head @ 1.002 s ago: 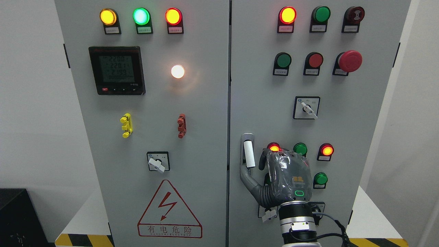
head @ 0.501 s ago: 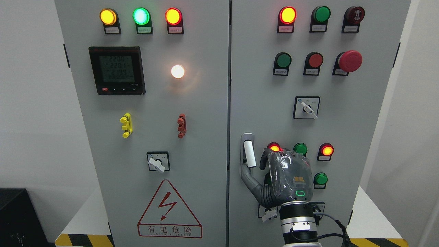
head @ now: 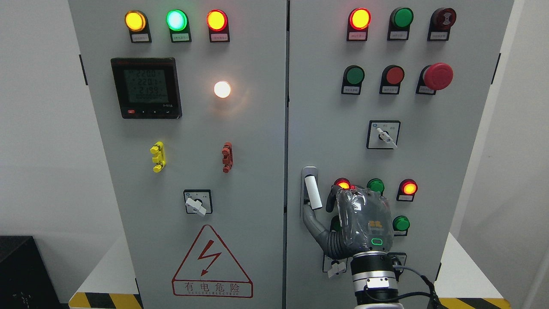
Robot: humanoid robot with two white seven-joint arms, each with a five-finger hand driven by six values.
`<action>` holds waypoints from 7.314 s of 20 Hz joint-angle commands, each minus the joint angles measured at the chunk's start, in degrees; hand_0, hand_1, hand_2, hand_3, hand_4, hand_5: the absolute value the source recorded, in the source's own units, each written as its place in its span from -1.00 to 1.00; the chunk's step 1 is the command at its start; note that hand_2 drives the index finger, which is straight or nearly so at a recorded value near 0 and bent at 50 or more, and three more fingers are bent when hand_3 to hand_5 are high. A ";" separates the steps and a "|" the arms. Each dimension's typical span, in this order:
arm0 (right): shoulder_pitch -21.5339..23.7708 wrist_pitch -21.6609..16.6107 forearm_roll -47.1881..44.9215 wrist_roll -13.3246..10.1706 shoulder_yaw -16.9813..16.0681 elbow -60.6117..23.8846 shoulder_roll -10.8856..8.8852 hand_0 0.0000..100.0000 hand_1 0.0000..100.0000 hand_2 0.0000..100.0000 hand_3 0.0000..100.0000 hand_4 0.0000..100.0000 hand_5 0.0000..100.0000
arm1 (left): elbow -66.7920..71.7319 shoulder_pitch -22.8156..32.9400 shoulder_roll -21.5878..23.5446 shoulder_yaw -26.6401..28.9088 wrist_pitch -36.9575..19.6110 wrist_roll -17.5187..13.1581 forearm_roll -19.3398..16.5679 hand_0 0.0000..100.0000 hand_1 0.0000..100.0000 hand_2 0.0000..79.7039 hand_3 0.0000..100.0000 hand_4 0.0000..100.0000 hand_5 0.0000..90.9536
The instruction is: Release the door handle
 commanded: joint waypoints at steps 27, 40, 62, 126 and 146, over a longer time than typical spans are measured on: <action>0.05 0.04 0.00 -0.02 -1.79 -0.51 0.00 -0.15 -0.16 0.39 0.93 0.54 0.38 | 0.00 0.00 -0.04 0.00 -0.21 -0.02 0.00 -1.00 -1.00 -0.89 -0.79 -0.99 -1.00; -0.03 -0.05 0.00 -0.02 -2.67 -0.86 0.00 -0.12 -0.16 0.39 0.94 0.54 0.39 | 0.00 0.00 -0.04 0.00 -0.21 -0.02 0.00 -1.00 -1.00 -0.89 -0.79 -0.99 -1.00; -1.00 -0.05 0.00 -0.02 -3.55 -1.04 0.00 -0.08 -0.17 0.39 0.94 0.54 0.39 | 0.00 0.00 -0.04 0.00 -0.12 -0.02 0.00 -1.00 -1.00 -0.89 -0.79 -0.99 -1.00; 18.06 -13.92 -3.50 -1.33 -13.19 -16.15 -0.27 -0.10 -0.28 -0.23 0.34 0.11 -0.16 | 0.00 0.00 -0.04 0.00 -0.21 -0.02 0.00 -1.00 -1.00 -0.89 -0.79 -0.99 -1.00; 15.43 -22.46 -12.57 -9.24 -20.69 -16.85 -0.09 -0.16 -0.49 -1.00 -1.00 -1.00 -1.00 | 0.00 0.00 0.05 0.00 -0.21 -0.02 0.00 -1.00 -1.00 -0.89 -0.79 -0.99 -1.00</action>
